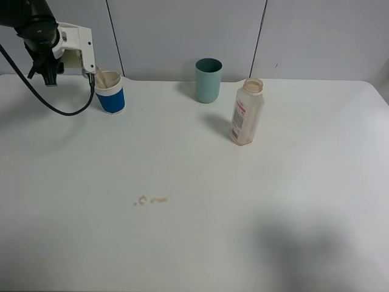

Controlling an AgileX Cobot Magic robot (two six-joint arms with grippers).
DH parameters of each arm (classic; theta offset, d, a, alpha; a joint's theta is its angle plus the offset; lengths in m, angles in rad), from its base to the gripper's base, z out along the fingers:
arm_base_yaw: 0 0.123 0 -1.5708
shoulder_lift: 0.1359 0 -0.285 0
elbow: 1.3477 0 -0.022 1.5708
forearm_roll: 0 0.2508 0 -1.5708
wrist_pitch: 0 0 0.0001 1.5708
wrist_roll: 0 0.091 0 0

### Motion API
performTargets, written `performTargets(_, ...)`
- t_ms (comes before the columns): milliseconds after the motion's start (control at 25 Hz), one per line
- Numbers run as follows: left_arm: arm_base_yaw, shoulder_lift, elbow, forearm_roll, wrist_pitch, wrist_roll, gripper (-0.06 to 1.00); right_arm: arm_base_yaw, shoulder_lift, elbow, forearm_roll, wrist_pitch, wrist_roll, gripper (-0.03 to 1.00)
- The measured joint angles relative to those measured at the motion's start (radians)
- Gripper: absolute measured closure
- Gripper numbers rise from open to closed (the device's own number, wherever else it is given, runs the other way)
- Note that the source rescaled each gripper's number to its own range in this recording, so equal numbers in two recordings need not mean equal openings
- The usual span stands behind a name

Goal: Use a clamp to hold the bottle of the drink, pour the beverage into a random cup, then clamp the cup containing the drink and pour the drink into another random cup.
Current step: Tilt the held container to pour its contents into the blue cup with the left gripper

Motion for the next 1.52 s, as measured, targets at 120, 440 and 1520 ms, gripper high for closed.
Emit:
performTargets(120,0.000,0.000,0.000,0.025,0.000,0.000,0.94,0.000,0.000,0.000,0.000,0.000,0.000,-0.03)
performTargets(440,-0.008,0.000,0.000,0.087,-0.002,0.000,0.94,0.000,0.000,0.000,0.000,0.000,0.000,-0.03)
performTargets(1520,-0.025,0.000,0.000,0.229,-0.020,0.000,0.94,0.000,0.000,0.000,0.000,0.000,0.000,-0.03)
